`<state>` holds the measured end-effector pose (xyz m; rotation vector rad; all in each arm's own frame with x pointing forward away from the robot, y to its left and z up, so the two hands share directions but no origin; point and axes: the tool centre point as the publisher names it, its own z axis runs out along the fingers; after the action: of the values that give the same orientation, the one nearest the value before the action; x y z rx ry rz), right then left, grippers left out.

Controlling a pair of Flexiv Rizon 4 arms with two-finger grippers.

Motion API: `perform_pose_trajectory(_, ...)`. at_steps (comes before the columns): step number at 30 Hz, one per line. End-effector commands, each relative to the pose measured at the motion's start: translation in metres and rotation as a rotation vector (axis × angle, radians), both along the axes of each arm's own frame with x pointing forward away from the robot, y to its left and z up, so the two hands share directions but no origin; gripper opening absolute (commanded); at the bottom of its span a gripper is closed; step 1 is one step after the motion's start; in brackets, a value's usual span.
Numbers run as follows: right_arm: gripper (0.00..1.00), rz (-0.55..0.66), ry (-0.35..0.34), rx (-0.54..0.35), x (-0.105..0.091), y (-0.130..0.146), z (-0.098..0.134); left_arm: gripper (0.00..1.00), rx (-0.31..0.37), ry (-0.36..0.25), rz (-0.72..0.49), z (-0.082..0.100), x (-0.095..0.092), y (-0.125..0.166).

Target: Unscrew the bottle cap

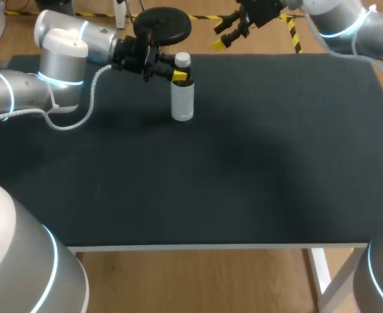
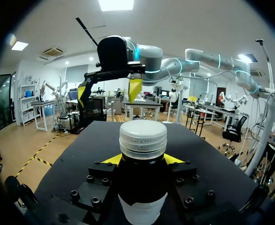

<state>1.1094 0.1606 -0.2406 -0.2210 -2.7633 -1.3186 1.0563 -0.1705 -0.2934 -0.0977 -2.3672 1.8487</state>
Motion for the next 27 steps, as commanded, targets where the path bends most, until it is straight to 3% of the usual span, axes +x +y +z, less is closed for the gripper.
perform_pose_trajectory(1, 1.0, 0.029, 0.019, 0.003, 0.005, 0.015, 0.002, 0.0, 0.0, 0.002, -0.006, -0.001, 0.002, 0.0)
perform_pose_trajectory(6, 1.0, 0.072, 0.029, 0.026, 0.001, 0.03, 0.001, 0.0, 0.0, 0.002, -0.006, -0.001, 0.002, 0.0)
perform_pose_trajectory(27, 1.0, 0.094, 0.031, -0.037, -0.013, 0.066, -0.015, 0.0, 0.0, 0.002, -0.006, -0.001, 0.002, 0.0)
